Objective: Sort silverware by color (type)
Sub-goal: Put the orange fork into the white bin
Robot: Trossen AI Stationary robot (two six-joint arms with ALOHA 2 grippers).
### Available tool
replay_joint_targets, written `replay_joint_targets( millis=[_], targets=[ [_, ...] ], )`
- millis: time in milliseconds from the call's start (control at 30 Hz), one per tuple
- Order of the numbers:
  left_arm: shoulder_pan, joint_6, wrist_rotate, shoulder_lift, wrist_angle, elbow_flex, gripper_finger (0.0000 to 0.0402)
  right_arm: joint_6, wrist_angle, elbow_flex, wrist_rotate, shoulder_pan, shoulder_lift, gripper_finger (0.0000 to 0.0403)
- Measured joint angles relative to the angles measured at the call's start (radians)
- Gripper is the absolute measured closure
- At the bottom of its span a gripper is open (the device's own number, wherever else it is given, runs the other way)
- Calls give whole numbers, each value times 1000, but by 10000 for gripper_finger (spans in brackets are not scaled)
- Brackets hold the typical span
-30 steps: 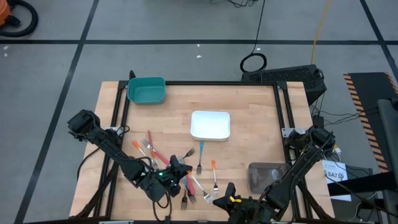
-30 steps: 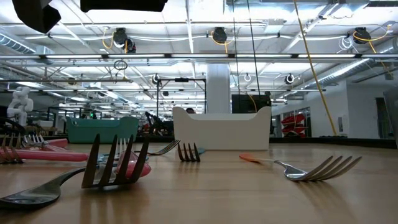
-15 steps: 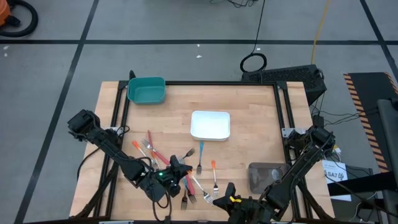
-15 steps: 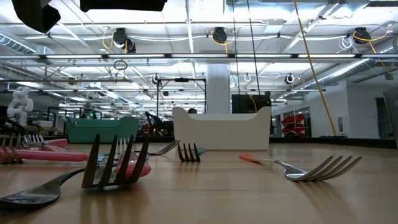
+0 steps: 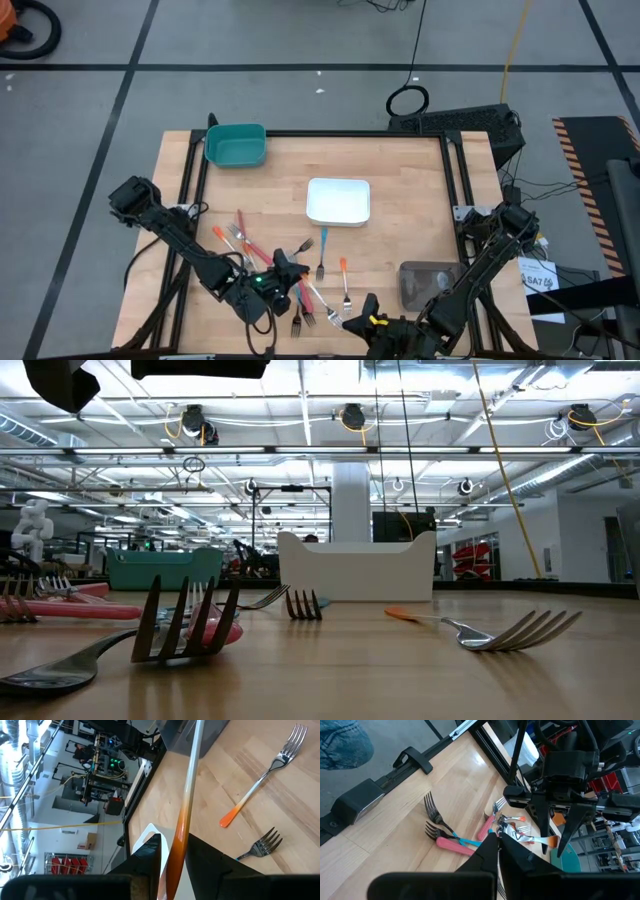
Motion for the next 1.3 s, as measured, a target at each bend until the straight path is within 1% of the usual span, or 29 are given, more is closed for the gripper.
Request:
replay_joint_targets(
  millis=[900, 1000, 1133, 1167, 1300],
  targets=[
    [0, -1, 0, 0, 0, 0, 311, 0, 0, 0, 0, 0, 0, 403],
    [0, -2, 0, 0, 0, 0, 330, 0, 0, 0, 0, 0, 0, 403],
    [-1, 13, 9, 2, -21, 0, 381, 4, 2, 0, 5, 0, 0, 403],
    [-2, 15, 12, 4, -26, -1, 387, 5, 4, 0, 4, -1, 0, 403],
    [-2, 14, 12, 5, -32, -1, 388, 5, 1, 0, 4, -1, 0, 403]
  ],
)
